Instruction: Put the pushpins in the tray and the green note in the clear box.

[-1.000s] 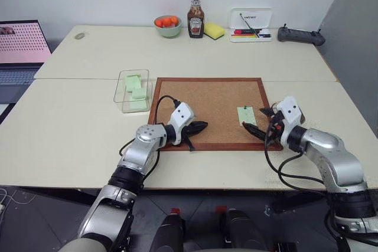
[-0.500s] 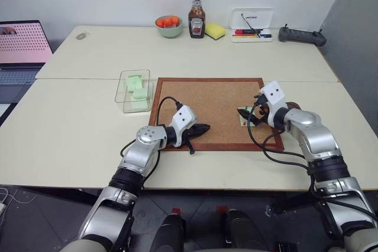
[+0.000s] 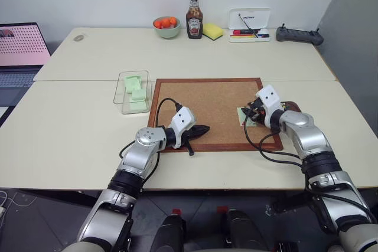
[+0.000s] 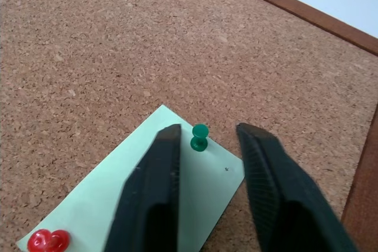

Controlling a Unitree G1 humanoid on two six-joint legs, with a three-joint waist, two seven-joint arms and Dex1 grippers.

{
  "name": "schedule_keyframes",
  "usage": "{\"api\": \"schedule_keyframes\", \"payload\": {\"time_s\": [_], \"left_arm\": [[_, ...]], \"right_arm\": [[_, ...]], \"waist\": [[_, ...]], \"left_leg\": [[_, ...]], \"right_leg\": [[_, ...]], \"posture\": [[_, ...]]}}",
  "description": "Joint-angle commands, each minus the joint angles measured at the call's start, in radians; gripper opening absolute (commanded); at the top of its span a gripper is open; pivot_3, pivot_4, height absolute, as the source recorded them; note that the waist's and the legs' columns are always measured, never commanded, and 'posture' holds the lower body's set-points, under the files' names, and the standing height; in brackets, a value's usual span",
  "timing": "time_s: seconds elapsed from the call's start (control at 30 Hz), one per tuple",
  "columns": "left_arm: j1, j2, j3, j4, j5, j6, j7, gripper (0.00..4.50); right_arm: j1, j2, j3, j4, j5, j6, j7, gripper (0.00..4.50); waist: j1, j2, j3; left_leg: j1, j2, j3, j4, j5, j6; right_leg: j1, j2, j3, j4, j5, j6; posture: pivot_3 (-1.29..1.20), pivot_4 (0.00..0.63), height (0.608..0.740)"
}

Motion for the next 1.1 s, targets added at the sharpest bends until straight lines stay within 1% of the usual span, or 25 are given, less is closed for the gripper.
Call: {"api": "schedule_keyframes", "payload": {"time_s": [0.03,0.1,0.5,0.87,1.0,1.1], "left_arm": [[0.019,0.002,-0.016,-0.003,0.007,0.011,-0.02,0.0],[0.017,0.002,-0.017,0.0,0.008,0.01,-0.02,0.0],[0.022,0.021,-0.03,0.039,0.029,0.005,-0.03,0.0],[0.027,0.021,-0.036,0.038,0.034,0.013,-0.034,0.0],[0.031,0.02,-0.038,0.036,0.034,0.014,-0.033,0.0],[0.034,0.02,-0.039,0.034,0.034,0.014,-0.033,0.0]], "right_arm": [[-0.024,0.004,-0.021,-0.023,0.009,-0.018,0.009,0.45],[-0.023,0.004,-0.023,-0.027,0.01,-0.017,0.011,0.01],[-0.013,0.011,-0.059,-0.114,0.054,0.004,0.014,0.01],[0.004,0.012,-0.092,-0.221,0.09,0.072,-0.002,0.01],[0.02,-0.01,-0.115,-0.289,0.106,0.105,-0.005,0.01],[0.047,-0.057,-0.15,-0.357,0.116,0.144,0.003,0.01]], "waist": [[0.0,0.0,0.0],[0.0,0.0,0.0],[-0.001,0.0,0.0],[-0.003,0.0,0.0],[-0.002,0.0,0.0],[-0.001,0.0,0.0]], "left_leg": [[0.0,0.0,0.0,0.0,0.0,0.0],[0.0,0.0,0.0,0.0,0.0,0.0],[0.001,0.0,0.001,0.0,0.0,0.0],[0.002,0.001,0.002,-0.001,0.0,0.0],[0.002,0.001,0.002,-0.001,0.0,0.0],[0.002,0.001,0.002,-0.001,0.0,0.0]], "right_leg": [[0.0,0.0,0.0,0.0,0.0,0.0],[0.0,0.0,0.0,0.0,0.0,0.0],[0.0,0.0,0.001,0.0,0.0,0.0],[0.001,0.001,0.002,0.0,0.0,0.0],[0.001,0.001,0.002,0.0,0.0,0.0],[0.0,0.001,0.002,0.0,0.0,0.0]], "posture": [[0.0,0.15,0.74],[0.0,0.15,0.74],[0.0,0.15,0.74],[0.0,0.15,0.74],[0.0,0.15,0.74],[0.0,0.15,0.74]]}}
